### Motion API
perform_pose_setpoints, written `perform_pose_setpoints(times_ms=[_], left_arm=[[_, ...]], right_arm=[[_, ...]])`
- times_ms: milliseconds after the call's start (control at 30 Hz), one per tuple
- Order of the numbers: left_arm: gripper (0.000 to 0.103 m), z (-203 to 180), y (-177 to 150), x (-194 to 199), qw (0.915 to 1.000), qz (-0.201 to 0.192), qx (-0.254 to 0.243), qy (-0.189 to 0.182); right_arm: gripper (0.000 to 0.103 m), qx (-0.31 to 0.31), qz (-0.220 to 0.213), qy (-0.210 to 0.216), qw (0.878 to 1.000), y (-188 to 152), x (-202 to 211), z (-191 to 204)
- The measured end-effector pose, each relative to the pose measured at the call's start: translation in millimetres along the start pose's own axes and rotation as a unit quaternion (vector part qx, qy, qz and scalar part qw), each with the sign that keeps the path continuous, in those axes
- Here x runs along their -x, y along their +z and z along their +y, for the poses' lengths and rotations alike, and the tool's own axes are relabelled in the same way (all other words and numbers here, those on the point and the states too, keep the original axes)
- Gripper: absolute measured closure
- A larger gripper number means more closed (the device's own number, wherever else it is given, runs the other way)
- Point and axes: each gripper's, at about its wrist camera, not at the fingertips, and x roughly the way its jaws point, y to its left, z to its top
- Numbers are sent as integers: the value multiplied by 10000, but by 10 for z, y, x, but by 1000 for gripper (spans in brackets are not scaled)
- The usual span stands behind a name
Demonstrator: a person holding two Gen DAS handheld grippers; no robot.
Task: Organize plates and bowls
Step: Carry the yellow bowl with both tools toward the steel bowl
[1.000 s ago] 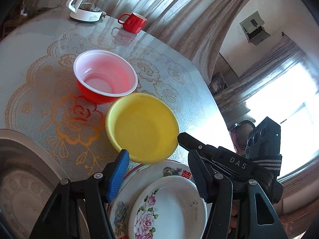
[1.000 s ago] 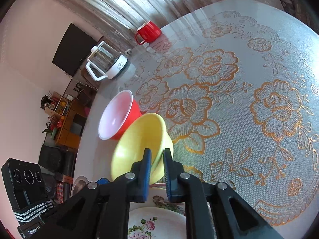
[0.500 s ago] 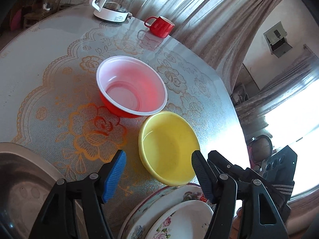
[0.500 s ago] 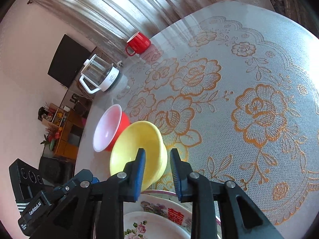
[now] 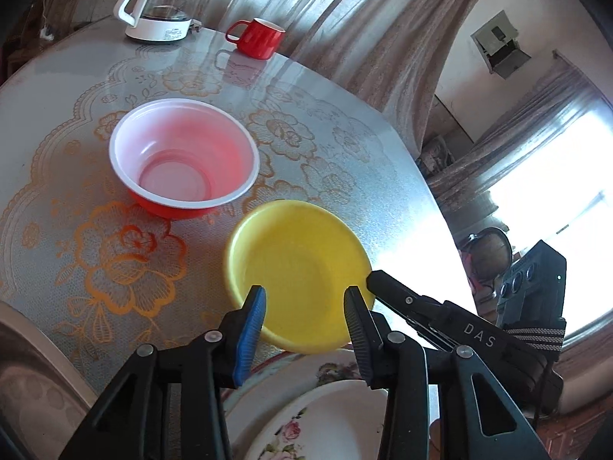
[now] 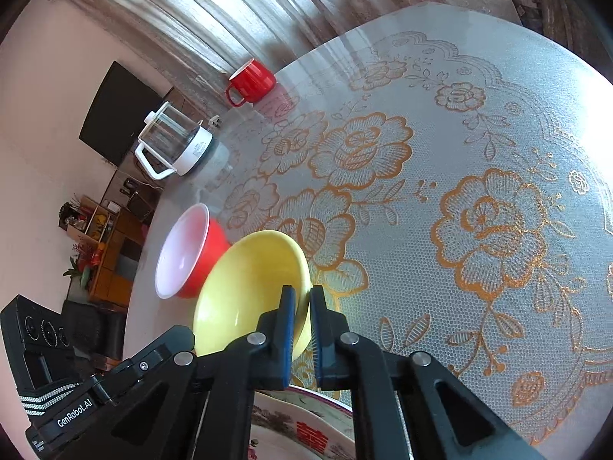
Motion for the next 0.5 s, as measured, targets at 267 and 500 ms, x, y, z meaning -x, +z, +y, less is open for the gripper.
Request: perform_pose_setpoints(times_ms=[267,500], left_arm=[[46,114,100,155,9990,-229,296,262],[44,292,176,-37,9980,118,578,215]], right_arm=[[97,219,-65,-404,9989,-5,43,75],[97,131,-35,-469,9988,-9,-2,-53]])
